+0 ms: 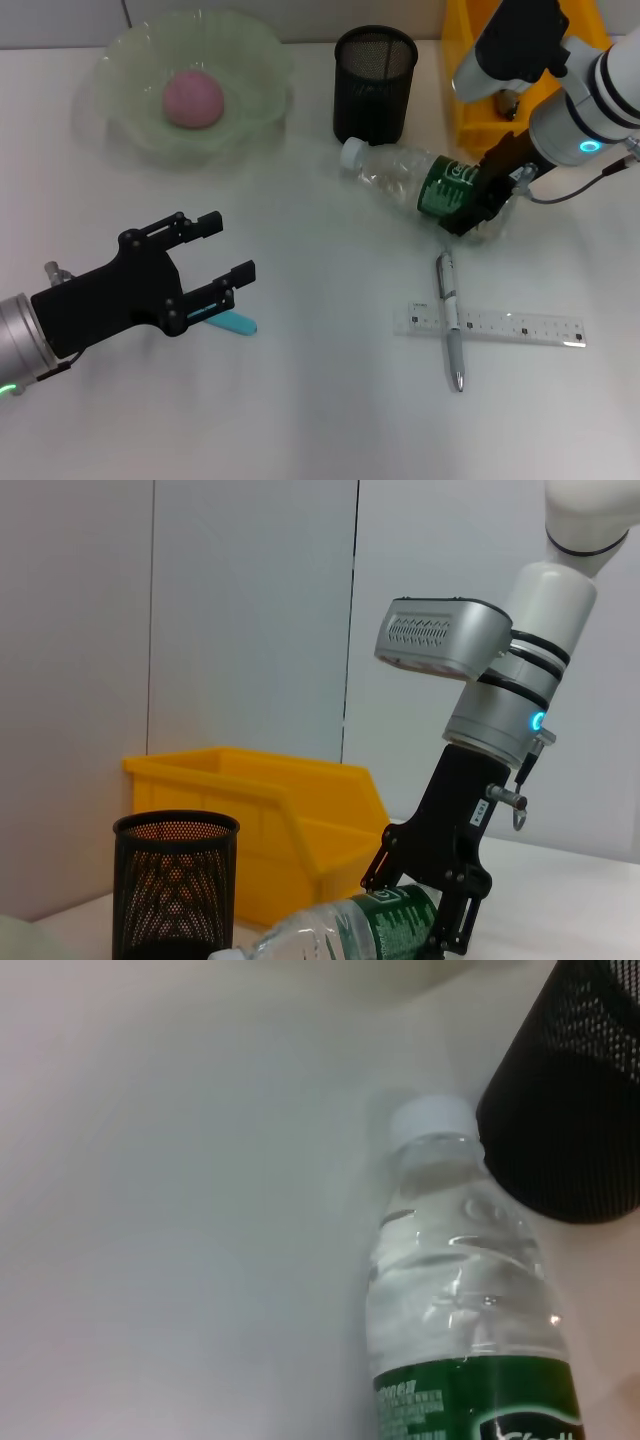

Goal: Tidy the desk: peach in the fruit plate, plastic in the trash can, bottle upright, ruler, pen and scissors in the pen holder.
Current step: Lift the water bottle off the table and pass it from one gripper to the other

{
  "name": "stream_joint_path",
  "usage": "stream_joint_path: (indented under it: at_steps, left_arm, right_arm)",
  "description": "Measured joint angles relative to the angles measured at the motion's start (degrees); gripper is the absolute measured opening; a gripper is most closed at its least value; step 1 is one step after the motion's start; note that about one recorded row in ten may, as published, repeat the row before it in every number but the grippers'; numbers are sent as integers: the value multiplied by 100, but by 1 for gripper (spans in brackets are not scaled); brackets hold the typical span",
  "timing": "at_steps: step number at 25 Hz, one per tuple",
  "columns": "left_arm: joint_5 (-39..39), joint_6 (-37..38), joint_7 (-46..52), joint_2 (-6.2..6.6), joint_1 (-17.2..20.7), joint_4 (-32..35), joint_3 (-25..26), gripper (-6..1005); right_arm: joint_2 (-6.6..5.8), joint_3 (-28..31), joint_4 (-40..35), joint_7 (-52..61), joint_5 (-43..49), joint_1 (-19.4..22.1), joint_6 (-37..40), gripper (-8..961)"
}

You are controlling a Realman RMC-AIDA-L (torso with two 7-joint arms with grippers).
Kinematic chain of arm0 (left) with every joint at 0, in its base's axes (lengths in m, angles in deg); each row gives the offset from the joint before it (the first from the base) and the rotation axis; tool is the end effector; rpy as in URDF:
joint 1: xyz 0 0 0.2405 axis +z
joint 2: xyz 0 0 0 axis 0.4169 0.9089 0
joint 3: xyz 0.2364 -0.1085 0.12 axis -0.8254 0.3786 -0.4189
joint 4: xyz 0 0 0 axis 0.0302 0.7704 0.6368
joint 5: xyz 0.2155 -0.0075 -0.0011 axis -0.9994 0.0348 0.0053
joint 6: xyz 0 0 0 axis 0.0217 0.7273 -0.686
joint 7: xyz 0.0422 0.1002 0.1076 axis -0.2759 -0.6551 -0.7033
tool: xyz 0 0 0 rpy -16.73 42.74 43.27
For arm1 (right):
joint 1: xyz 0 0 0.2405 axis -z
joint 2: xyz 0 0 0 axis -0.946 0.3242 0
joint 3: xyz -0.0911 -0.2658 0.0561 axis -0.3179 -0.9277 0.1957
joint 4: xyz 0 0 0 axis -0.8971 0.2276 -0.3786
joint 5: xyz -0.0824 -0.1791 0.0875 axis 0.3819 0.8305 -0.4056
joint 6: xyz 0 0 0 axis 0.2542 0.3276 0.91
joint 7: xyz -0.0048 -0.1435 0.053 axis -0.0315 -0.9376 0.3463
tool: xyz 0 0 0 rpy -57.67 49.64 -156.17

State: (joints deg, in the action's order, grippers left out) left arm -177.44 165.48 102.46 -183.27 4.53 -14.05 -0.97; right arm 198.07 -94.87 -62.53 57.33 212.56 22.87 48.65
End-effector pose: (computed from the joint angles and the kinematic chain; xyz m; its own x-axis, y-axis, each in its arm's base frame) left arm -0.3288 0.2795 -0.0509 0.7503 0.0961 0.6540 0.3872 -0.8658 -0.3170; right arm 0.2172 0.4413 -0.0576 0.8432 -0.4546 0.2869 -0.3114 -0.8481 -0.4288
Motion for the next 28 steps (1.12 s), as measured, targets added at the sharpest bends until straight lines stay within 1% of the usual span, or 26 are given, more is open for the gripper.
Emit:
stream_joint_path:
  at_steps: [14, 21, 28]
  left_arm:
    - [0, -16, 3, 4, -28, 46, 50, 691]
    - [0, 26, 55, -9, -33, 68, 70, 690]
    - [26, 102, 145, -17, -76, 78, 103, 690]
  right_arm:
    - [-19, 61, -197, -359, -486, 191, 113, 766]
    - [-19, 66, -585, -626, -963, 497, 172, 767]
    - [-23, 202, -875, -976, -1488, 823, 280, 767]
